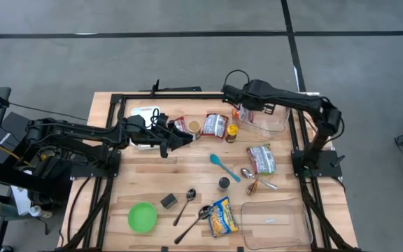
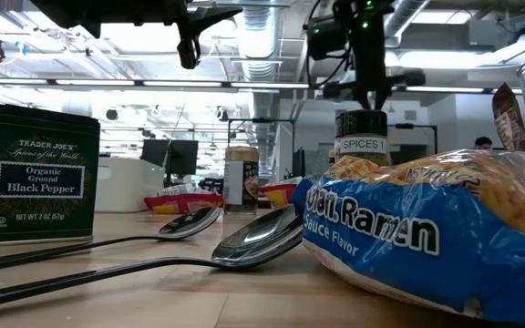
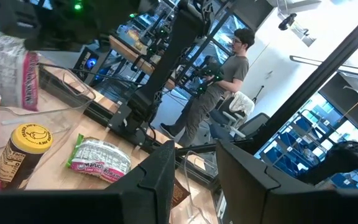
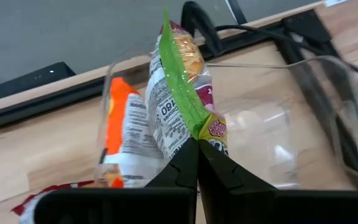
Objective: Pick & Place Food Item
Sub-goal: Put the left green noodle pack into the top transparent bin
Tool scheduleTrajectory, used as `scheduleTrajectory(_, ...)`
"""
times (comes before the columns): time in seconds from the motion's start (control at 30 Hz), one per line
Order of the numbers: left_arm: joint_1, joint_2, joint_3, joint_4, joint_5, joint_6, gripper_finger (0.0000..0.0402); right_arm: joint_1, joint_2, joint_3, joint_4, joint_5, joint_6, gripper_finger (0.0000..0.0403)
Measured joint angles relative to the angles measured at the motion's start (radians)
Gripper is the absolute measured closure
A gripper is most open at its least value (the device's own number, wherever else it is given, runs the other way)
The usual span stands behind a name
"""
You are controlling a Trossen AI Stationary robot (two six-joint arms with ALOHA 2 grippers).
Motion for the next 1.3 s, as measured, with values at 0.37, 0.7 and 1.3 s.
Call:
scheduleTrajectory(0.37, 0.000, 0.000, 0.000, 0.000, 0.000, 0.000, 0.0289, 0.000, 0.059, 0.000, 0.040, -0.020, 0.019, 0.0403)
scheduleTrajectory(0.7, 0.000, 0.000, 0.000, 0.000, 0.000, 0.000, 0.0289, 0.005, 0.060, 0.000, 0.052, -0.089, 0.007, 0.0403)
scheduleTrajectory(1.3, 0.000, 0.000, 0.000, 0.000, 0.000, 0.000, 0.0289, 0.023, 0.060, 0.000, 0.053, -0.139, -0.039, 0.0341)
